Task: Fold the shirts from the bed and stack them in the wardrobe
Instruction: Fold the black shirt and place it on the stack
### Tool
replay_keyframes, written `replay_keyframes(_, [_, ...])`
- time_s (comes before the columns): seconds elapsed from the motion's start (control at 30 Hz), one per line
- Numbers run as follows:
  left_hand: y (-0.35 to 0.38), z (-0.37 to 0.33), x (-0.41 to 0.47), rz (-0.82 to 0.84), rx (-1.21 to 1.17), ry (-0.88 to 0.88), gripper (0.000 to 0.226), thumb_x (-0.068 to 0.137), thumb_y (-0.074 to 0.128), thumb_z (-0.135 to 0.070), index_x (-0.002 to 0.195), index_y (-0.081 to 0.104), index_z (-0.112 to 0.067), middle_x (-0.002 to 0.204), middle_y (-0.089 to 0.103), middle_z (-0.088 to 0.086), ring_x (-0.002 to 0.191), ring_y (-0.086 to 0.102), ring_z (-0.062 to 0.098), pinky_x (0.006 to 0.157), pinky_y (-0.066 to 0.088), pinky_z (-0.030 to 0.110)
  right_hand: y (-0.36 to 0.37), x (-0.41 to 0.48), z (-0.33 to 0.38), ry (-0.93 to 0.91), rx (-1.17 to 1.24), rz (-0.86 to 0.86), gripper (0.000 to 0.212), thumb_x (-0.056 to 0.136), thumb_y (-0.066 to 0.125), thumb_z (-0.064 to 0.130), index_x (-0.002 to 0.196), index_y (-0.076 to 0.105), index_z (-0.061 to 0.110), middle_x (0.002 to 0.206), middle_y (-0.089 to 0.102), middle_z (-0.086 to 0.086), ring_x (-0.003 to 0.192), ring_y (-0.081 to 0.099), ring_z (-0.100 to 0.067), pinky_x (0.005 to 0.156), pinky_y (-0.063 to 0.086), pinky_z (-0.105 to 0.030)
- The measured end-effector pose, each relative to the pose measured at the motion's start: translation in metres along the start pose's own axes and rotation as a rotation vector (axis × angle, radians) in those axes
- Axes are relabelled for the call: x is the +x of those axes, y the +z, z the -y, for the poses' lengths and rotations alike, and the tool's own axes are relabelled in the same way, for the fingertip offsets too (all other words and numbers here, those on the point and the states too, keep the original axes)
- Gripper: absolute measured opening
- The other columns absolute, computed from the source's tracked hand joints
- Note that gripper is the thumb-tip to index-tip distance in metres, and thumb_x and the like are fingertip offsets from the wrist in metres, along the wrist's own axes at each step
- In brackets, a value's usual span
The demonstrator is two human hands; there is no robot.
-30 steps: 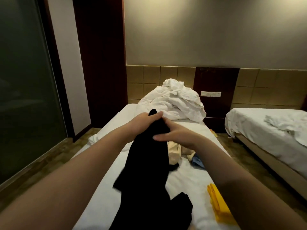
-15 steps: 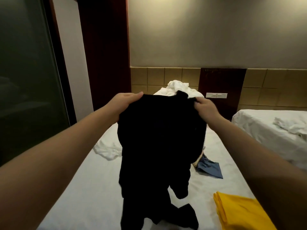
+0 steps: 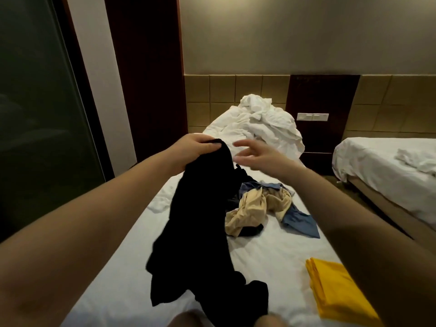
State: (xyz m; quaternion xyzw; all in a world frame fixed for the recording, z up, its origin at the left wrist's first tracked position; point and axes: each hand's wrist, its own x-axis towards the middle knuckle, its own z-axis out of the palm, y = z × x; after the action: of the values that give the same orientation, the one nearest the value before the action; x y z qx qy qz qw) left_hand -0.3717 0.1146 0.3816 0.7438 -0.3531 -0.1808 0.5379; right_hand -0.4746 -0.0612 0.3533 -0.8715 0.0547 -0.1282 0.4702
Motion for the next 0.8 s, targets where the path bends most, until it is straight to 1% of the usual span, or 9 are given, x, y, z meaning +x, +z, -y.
replay_keyframes(0.07, [0.002,0.0,0.001,0.101,-0.009,0.015,0.012,0.092,0.056,-0.009,0.095,0.066,-0.014,0.082,0.067,-0.001,0.067,0.067,0.003,0.056,0.05,0.013,0.02,0.012,0.001,0.005,-0.015,0.101,0.037,0.078,0.072,0.038,0.112,0.057,0.035,0.106,0.067,0.005,0.097,0.064,-0.01,0.084,0.05,-0.021])
replay_keyframes(0.13, [-0.001,0.003,0.002,0.137,0.035,0.019,0.014,0.091,0.056,-0.007,0.094,0.067,-0.016,0.086,0.067,-0.001,0.075,0.067,0.005,0.059,0.05,0.012,0.028,0.02,0.003,0.015,-0.09,0.047,0.014,0.086,0.066,0.028,0.099,0.062,0.029,0.088,0.066,0.009,0.079,0.062,-0.005,0.067,0.047,-0.011])
replay_keyframes(0.2, [-0.008,0.008,0.002,0.131,0.133,0.015,0.016,0.09,0.057,-0.006,0.098,0.066,-0.017,0.089,0.063,-0.002,0.083,0.063,0.008,0.064,0.049,0.011,0.026,0.026,0.003,0.022,-0.167,-0.088,0.004,0.089,0.061,0.022,0.09,0.065,0.023,0.077,0.063,0.006,0.071,0.058,-0.01,0.063,0.044,-0.019])
replay_keyframes(0.3, [-0.017,0.03,0.008,0.08,0.489,0.017,0.033,0.088,0.056,0.001,0.12,0.06,-0.008,0.102,0.06,0.003,0.096,0.057,0.017,0.081,0.047,0.024,0.016,0.029,0.008,-0.029,-0.156,-0.331,0.017,0.089,0.054,0.012,0.098,0.067,0.014,0.088,0.062,0.001,0.086,0.056,-0.017,0.077,0.041,-0.03])
replay_keyframes(0.37, [-0.022,0.051,0.012,-0.008,0.664,0.008,0.031,0.089,0.054,-0.001,0.119,0.061,-0.004,0.106,0.062,0.013,0.099,0.056,0.027,0.085,0.045,0.035,0.01,0.029,0.02,-0.028,-0.024,-0.478,0.023,0.091,0.049,0.011,0.107,0.065,0.013,0.095,0.06,0.001,0.094,0.055,-0.018,0.084,0.041,-0.03])
replay_keyframes(0.43, [-0.03,0.074,0.016,-0.109,0.67,-0.03,0.025,0.092,0.052,-0.01,0.112,0.064,-0.002,0.103,0.064,0.018,0.096,0.057,0.033,0.08,0.045,0.036,-0.001,0.028,0.033,0.042,0.241,-0.568,0.017,0.092,0.047,0.011,0.104,0.059,0.016,0.095,0.06,-0.001,0.097,0.058,-0.022,0.089,0.046,-0.035])
replay_keyframes(0.53, [-0.046,0.098,0.02,-0.239,0.538,-0.102,0.023,0.094,0.051,-0.019,0.1,0.066,-0.002,0.087,0.06,0.017,0.088,0.058,0.037,0.071,0.039,0.035,-0.024,0.026,0.041,0.281,0.617,-0.517,0.013,0.093,0.048,0.008,0.105,0.052,0.012,0.091,0.061,-0.008,0.086,0.062,-0.024,0.079,0.052,-0.037])
replay_keyframes(0.63, [-0.054,0.106,0.025,-0.224,0.524,-0.117,0.024,0.095,0.049,-0.021,0.101,0.065,-0.004,0.09,0.061,0.016,0.09,0.059,0.034,0.074,0.044,0.041,-0.032,0.02,0.036,0.363,0.675,-0.455,0.012,0.093,0.046,0.002,0.1,0.052,0.011,0.083,0.059,-0.008,0.073,0.06,-0.02,0.066,0.053,-0.031])
replay_keyframes(0.8, [-0.054,0.101,0.027,-0.266,0.581,-0.051,0.025,0.092,0.048,-0.012,0.11,0.065,-0.006,0.105,0.063,0.013,0.1,0.057,0.031,0.085,0.044,0.036,-0.036,0.02,0.019,0.371,0.837,-0.466,0.016,0.097,0.039,0.005,0.093,0.054,0.012,0.082,0.059,-0.006,0.071,0.058,-0.016,0.068,0.05,-0.028])
